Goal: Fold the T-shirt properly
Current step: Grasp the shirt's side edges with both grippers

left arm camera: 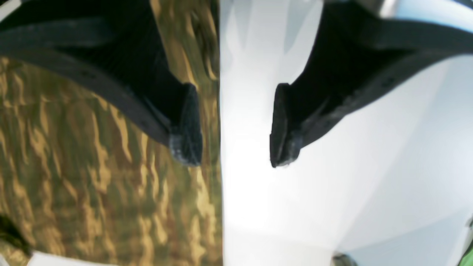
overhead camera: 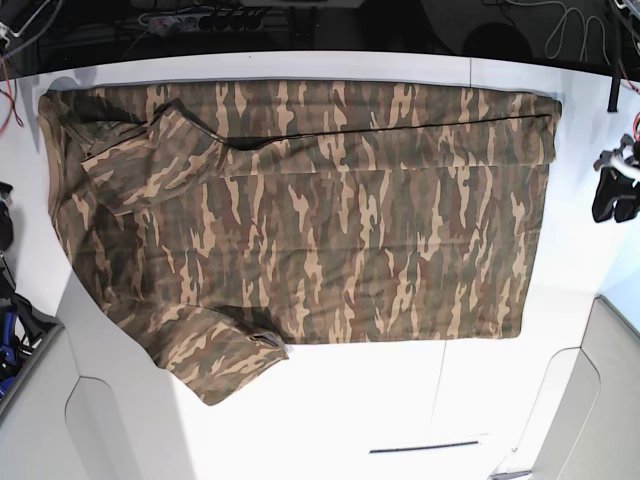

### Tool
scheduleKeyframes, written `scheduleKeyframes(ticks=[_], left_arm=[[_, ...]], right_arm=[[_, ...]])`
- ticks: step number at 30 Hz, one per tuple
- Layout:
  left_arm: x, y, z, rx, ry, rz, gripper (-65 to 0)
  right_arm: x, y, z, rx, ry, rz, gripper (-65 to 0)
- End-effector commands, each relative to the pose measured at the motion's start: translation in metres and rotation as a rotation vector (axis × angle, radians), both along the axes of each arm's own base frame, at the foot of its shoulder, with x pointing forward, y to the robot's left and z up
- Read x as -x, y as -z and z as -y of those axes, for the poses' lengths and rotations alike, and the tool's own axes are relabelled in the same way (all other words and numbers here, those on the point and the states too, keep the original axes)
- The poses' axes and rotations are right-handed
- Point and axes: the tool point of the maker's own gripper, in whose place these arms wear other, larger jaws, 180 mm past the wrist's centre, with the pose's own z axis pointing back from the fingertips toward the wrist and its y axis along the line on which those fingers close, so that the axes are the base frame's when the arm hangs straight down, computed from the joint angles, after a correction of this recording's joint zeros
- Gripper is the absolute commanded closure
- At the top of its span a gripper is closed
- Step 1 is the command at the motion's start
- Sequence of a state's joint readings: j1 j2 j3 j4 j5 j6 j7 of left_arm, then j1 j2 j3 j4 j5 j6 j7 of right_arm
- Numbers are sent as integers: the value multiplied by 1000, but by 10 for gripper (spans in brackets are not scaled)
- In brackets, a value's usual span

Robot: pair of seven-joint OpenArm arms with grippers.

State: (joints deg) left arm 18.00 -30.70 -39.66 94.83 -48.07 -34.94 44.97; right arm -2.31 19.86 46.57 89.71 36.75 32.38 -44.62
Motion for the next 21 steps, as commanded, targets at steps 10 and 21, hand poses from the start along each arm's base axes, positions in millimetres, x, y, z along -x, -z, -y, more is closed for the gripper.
scheduleKeyframes(ticks=[10,21], left_arm=[[-69,32,3,-20,13,-20,-331],[-135,62,-1,83,-41,-60,-332]], right_arm=[[-87,23,-20,-67,-42,33,-345],[-151,45,-28,-142,-1,32,-344]])
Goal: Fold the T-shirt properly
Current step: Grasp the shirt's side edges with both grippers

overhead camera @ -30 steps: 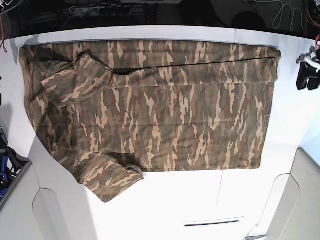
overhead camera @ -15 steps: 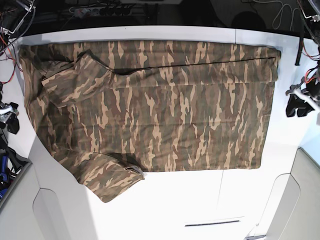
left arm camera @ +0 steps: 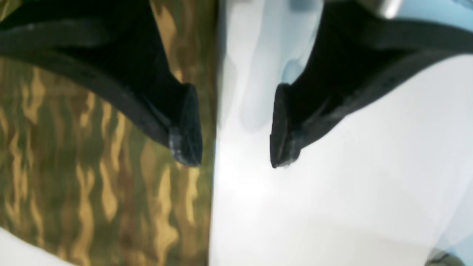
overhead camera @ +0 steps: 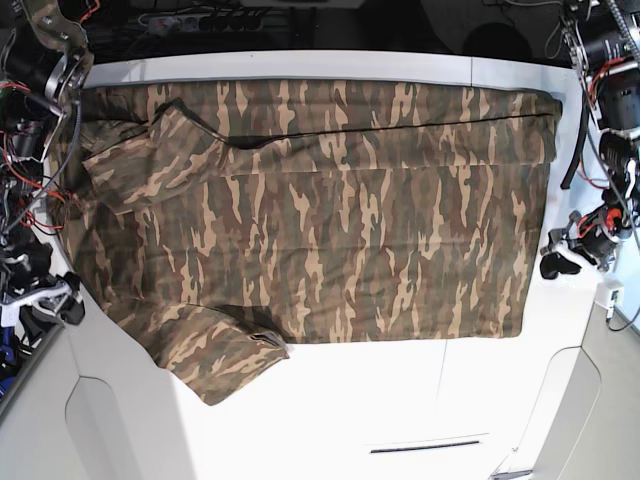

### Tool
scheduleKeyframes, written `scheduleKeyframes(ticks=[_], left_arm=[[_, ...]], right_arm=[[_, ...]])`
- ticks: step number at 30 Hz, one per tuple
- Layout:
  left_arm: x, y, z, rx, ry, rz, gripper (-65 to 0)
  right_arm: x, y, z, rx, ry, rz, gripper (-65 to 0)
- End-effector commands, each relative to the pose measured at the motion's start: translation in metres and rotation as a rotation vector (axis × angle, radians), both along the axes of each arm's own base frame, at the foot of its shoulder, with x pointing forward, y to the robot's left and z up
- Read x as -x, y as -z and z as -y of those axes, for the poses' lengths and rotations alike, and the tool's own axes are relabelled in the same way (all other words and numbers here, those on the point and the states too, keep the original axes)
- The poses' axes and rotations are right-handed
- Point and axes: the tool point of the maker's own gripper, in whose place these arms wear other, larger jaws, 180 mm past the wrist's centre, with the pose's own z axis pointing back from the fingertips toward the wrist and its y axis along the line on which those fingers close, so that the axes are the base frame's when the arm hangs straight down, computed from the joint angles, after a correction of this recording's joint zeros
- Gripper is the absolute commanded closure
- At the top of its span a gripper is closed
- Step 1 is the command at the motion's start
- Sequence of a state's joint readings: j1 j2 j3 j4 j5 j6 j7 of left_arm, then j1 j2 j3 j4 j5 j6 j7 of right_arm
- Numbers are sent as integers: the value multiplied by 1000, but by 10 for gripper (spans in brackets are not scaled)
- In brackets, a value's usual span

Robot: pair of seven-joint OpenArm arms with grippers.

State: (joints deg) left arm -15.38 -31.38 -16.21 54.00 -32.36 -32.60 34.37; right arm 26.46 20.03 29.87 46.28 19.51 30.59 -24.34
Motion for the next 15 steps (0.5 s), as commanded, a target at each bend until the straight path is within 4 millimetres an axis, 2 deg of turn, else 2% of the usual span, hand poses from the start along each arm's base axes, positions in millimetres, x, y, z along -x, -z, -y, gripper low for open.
scheduleKeyframes(ticks=[1,5,10,15], left_arm=[[-20,-25,-10,-3,-13,79,-332],[-36,-21,-9,21,-32,74,-332],[-44,-6,-6,62,-70,37,-332],[-50,7,13,106,-70,17,-331]], right_arm=[[-13,-22,14,15,28,62,-344],[-15,-8,19,1,76,28,-345],[-4,20,14,-26,83,-34,-345],[2,37,10,-59,104,-51,-345]])
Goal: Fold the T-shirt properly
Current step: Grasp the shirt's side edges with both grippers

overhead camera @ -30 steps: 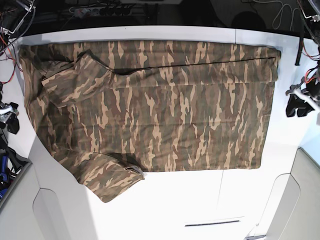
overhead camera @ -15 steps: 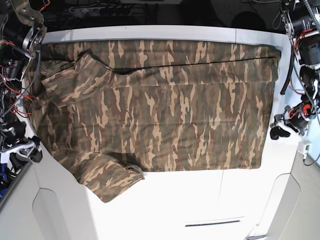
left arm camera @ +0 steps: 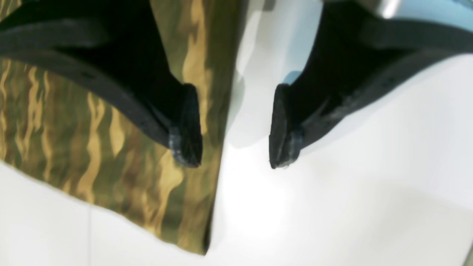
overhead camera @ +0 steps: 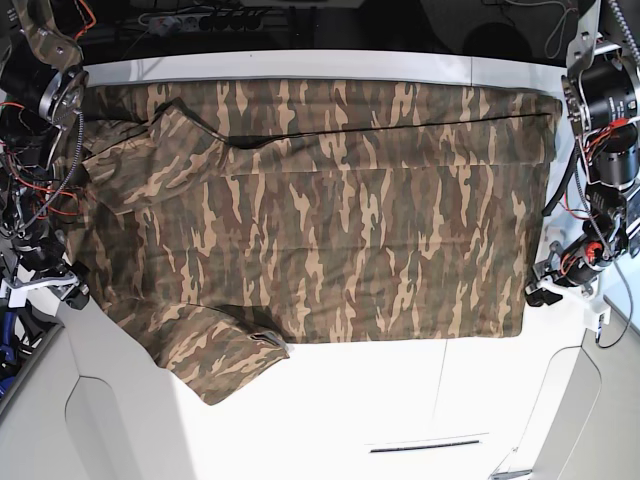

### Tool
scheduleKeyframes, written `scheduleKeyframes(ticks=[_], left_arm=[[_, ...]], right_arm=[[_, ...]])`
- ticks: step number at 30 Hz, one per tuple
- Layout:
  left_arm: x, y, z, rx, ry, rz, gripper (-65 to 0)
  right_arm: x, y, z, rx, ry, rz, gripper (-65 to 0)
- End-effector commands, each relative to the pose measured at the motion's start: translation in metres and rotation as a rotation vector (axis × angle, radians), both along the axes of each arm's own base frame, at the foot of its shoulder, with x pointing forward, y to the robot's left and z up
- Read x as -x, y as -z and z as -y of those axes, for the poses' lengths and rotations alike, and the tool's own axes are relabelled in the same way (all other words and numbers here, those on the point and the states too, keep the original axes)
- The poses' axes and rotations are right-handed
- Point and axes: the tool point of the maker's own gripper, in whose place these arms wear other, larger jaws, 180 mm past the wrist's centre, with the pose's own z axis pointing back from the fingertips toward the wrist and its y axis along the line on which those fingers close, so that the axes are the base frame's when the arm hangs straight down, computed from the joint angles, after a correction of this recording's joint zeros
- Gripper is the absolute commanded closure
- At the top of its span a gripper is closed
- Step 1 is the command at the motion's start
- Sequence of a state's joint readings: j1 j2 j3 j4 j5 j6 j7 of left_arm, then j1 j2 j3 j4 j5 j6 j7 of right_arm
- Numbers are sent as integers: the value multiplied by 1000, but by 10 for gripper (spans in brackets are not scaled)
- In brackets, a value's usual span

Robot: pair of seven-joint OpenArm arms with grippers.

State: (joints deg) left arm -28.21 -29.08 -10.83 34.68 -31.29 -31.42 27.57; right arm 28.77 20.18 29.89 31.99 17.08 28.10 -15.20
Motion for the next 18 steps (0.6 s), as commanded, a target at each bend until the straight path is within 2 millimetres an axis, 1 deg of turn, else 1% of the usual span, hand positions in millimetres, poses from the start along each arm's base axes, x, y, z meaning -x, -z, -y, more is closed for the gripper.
scheduleKeyframes(ticks=[1,4,10,14,18], left_arm=[[-10,-11,0,-1,3,28,-331],[-15,-9,15,16,13,39,-331],[-22,-4,36,37,23,38,-331],[-25,-4,42,46,29,42,-331],[-25,-4,41,41,31,38,-328]], right_arm=[[-6,-9,5,9,-1,8,-345],[-8,-6,-4,-7,-10,10,-345],[-14,-2,-31,-49,-26,28,-344],[-18,-2,-55,-80,-83,51,-344],[-19,0,-64,-74,-113,43,-343]])
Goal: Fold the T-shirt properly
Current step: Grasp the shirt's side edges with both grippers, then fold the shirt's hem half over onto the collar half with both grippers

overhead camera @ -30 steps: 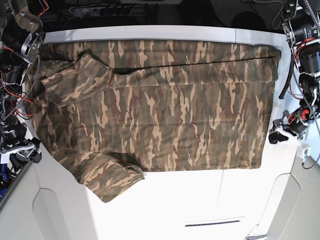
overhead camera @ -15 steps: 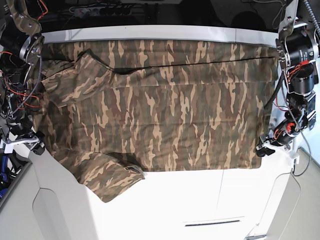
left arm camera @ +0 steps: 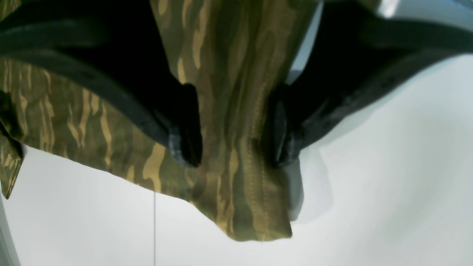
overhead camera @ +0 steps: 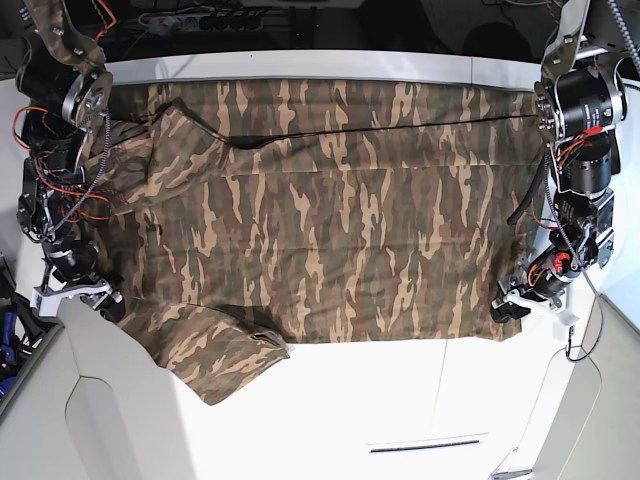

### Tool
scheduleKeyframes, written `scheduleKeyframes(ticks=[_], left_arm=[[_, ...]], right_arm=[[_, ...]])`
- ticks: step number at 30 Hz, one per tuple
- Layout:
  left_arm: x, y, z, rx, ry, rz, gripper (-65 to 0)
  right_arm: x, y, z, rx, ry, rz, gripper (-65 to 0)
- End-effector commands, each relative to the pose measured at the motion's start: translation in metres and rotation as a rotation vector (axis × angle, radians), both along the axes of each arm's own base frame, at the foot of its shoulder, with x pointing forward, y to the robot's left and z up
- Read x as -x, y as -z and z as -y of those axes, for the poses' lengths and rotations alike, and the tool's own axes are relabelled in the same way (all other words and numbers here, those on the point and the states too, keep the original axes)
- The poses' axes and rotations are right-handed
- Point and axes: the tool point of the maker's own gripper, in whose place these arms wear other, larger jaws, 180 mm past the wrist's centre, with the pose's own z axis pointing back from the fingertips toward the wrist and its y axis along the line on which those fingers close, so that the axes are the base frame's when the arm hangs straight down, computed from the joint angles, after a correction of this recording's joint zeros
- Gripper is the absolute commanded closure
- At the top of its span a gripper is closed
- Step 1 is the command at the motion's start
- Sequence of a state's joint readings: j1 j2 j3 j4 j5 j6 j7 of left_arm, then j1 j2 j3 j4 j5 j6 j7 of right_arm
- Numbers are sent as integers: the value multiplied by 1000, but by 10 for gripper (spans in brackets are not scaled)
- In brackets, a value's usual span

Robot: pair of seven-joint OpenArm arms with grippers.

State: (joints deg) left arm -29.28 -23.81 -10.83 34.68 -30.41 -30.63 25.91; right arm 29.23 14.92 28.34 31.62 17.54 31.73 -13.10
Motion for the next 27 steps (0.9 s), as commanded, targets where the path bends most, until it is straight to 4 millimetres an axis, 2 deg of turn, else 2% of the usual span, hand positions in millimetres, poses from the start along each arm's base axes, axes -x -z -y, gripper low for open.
scheduleKeyframes(ticks=[1,3,7,8,12,14,16,21,27], left_arm=[[-6,-9,-6,-25,5,3,-313],[-6,-9,-6,-28,7,1,-234],[-7,-10,-7,-28,6,4,-37],[-8,-12,-7,-28,7,7,0],[-18,-25,-4,-26,36,41,0],[-21,-35,3,-20,98,77,0],[-19,-40,12,-11,163,91,0],[-15,-43,11,34,169,60,0],[-8,-57,6,51,204,29,0]], right_arm=[[-4,-2,-1,17,-22,-19,-342],[-4,-2,-3,25,-33,-21,-283],[-4,-3,-4,30,-40,-19,-39],[-5,-5,-4,30,-44,-15,0],[-9,-16,-9,43,-94,7,0],[-10,-23,-9,58,-114,3,0],[-12,-32,-9,67,-134,1,0],[-13,-58,-12,51,-188,-6,0],[-1,-73,9,46,-191,1,0]])
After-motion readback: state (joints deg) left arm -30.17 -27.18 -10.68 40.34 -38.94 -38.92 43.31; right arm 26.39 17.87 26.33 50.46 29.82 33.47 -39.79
